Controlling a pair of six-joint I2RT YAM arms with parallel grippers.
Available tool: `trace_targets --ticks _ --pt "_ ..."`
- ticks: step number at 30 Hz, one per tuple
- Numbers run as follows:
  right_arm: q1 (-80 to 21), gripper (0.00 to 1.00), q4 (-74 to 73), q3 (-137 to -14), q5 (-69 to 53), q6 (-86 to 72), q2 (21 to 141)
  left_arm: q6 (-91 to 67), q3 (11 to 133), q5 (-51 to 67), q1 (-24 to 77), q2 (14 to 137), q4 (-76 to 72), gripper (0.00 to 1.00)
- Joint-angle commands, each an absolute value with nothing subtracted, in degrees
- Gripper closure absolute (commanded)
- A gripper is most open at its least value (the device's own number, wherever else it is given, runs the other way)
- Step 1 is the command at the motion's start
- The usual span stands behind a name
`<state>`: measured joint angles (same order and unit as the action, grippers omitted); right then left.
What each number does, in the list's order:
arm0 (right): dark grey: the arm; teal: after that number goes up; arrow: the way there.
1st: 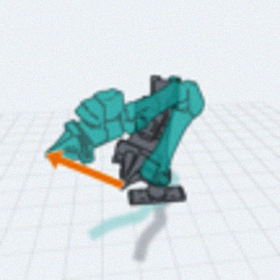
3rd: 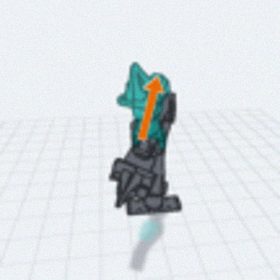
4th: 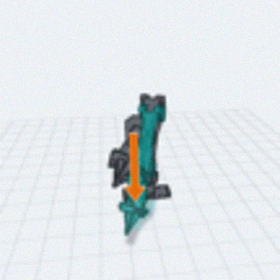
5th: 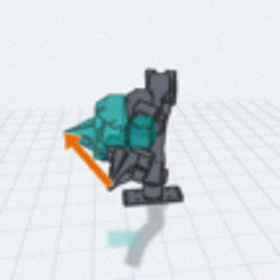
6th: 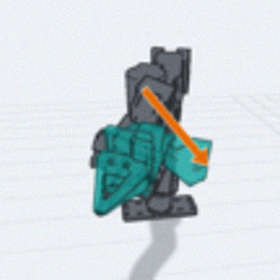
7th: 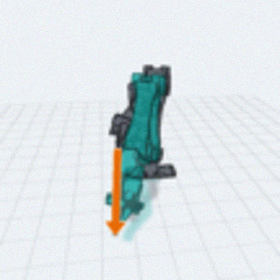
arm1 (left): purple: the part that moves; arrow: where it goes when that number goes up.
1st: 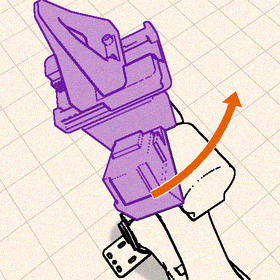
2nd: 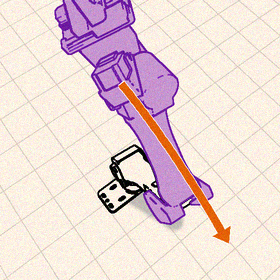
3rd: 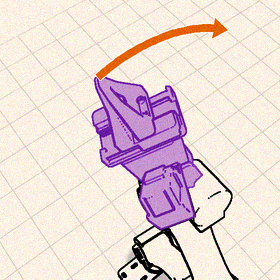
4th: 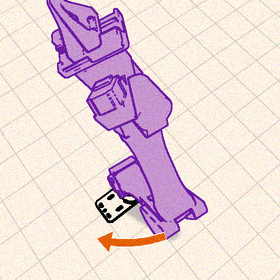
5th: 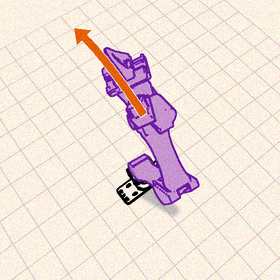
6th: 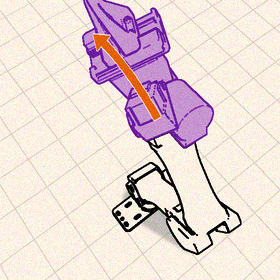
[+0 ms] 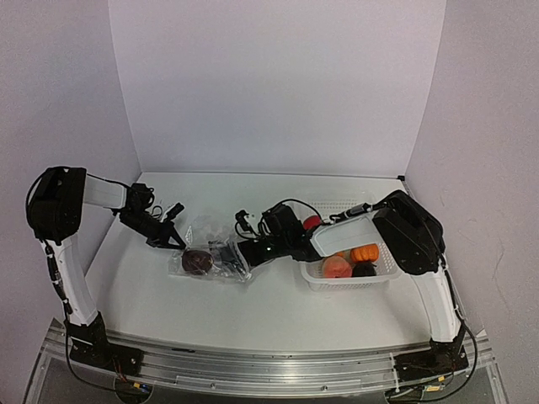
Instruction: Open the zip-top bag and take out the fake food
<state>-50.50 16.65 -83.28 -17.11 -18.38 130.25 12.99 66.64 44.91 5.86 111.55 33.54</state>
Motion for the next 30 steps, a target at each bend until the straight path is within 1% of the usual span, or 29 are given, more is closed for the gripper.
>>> trace_targets --ticks 1,4,8,12,15,19,25,30 --pt "-50.4 0.20 17.9 -85.6 -14.3 -19.8 132.0 14.5 66.3 45.5 6.1 110.3 34.1 1.00" --pt "-50.4 0.32 17.7 -85.8 -15.7 -19.8 132.2 14.3 66.6 45.8 6.1 110.3 34.2 1.00" --pt "-50.4 0.58 17.2 -85.5 -17.1 -19.6 131.2 11.2 66.6 46.7 5.4 110.1 32.9 1.00" --pt "-50.4 0.74 14.6 -86.1 -18.8 -19.1 128.1 5.7 65.9 45.9 4.5 108.5 30.0 1.00" --pt "-50.4 0.79 12.0 -86.6 -19.9 -18.5 124.2 1.4 65.1 44.5 4.2 106.7 28.2 1.00" --pt "-50.0 0.84 5.5 -86.0 -21.6 -17.0 119.2 -2.7 63.9 41.6 2.9 104.1 25.9 1.00" --pt "-47.5 0.84 1.8 -80.9 -21.9 -18.4 111.5 -3.2 63.2 39.5 2.0 102.7 25.2 1.00" --pt "-45.5 0.85 -1.0 -80.1 -20.8 -19.9 107.5 -3.0 62.8 39.4 2.0 102.6 25.1 1.00"
